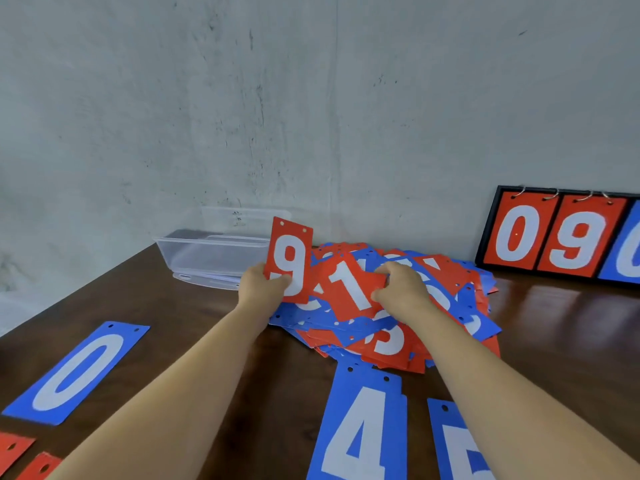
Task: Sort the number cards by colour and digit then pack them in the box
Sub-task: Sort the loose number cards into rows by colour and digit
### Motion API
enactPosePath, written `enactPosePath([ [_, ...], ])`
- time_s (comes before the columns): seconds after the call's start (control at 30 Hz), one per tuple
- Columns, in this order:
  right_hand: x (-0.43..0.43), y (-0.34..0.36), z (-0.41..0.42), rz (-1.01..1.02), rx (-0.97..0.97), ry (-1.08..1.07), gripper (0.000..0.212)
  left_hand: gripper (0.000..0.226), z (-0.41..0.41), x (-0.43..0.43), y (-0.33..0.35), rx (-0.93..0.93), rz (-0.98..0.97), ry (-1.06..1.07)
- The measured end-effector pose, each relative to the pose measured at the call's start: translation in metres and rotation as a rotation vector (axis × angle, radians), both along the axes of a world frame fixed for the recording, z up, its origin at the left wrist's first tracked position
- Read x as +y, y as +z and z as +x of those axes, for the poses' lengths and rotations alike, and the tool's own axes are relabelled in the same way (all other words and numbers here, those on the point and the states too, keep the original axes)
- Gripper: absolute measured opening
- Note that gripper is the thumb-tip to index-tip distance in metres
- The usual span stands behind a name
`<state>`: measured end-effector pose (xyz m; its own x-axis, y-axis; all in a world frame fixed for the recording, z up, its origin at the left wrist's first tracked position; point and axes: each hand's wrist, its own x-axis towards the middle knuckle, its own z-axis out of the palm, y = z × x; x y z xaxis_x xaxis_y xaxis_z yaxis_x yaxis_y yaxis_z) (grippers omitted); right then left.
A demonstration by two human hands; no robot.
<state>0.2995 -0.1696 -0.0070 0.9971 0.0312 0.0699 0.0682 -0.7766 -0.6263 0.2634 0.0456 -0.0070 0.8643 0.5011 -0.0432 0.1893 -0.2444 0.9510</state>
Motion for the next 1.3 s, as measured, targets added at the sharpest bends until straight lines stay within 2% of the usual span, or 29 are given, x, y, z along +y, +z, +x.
enactPosePath([
  [0.13, -0.024, -0.002, 0.000, 0.055, -0.005, -0.056, 0.011, 0.034, -0.010, 0.004, 0.012, -0.006, -0.074, -0.006],
  [0.2, -0.033, -0.003, 0.000, 0.039, 0.001, -0.075, 0.008, 0.036, -0.013, 0.002, 0.017, -0.017, -0.097, -0.020],
  [0.3, -0.038, 0.000, -0.003, 0.082, 0.025, -0.086, 0.018, 0.026, -0.020, -0.006, 0.020, -0.033, -0.162, -0.062],
  [0.37, -0.033, 0.005, -0.007, 0.090, 0.062, -0.103, 0.037, 0.019, -0.022, -0.013, 0.021, -0.042, -0.162, -0.099],
  [0.43, -0.025, 0.011, -0.014, -0.042, 0.100, -0.152, 0.059, 0.018, -0.025, -0.019, 0.021, -0.034, -0.129, -0.130],
  [0.47, -0.021, 0.012, -0.016, -0.145, 0.105, -0.180, 0.062, 0.018, -0.026, -0.022, 0.020, -0.032, -0.118, -0.143],
  [0.53, -0.012, 0.010, -0.019, -0.299, 0.089, -0.203, 0.062, 0.018, -0.028, -0.027, 0.018, -0.031, -0.111, -0.164],
  [0.63, -0.007, 0.008, -0.017, -0.300, 0.083, -0.202, 0.051, 0.015, -0.032, -0.028, 0.016, -0.024, -0.112, -0.164],
  [0.77, -0.012, 0.007, -0.009, -0.202, 0.096, -0.167, 0.016, 0.026, -0.037, -0.022, 0.017, 0.014, -0.079, -0.146],
  [0.87, -0.023, 0.006, -0.003, -0.055, 0.072, -0.128, 0.033, 0.036, -0.041, -0.020, 0.020, 0.030, -0.065, -0.126],
  [0.97, -0.034, 0.007, -0.007, 0.040, -0.079, -0.155, 0.039, 0.039, -0.045, -0.020, 0.023, 0.030, -0.075, -0.114],
  [1.1, -0.041, 0.021, -0.022, 0.304, -0.225, -0.224, 0.033, 0.040, -0.051, -0.023, 0.029, 0.012, -0.113, -0.111],
  [1.23, -0.044, 0.039, -0.040, 0.575, -0.187, -0.275, 0.021, 0.035, -0.055, -0.025, 0.040, -0.002, -0.138, -0.145],
  [1.3, -0.043, 0.045, -0.052, 0.627, -0.123, -0.255, 0.014, 0.030, -0.058, -0.025, 0.046, -0.025, -0.159, -0.158],
])
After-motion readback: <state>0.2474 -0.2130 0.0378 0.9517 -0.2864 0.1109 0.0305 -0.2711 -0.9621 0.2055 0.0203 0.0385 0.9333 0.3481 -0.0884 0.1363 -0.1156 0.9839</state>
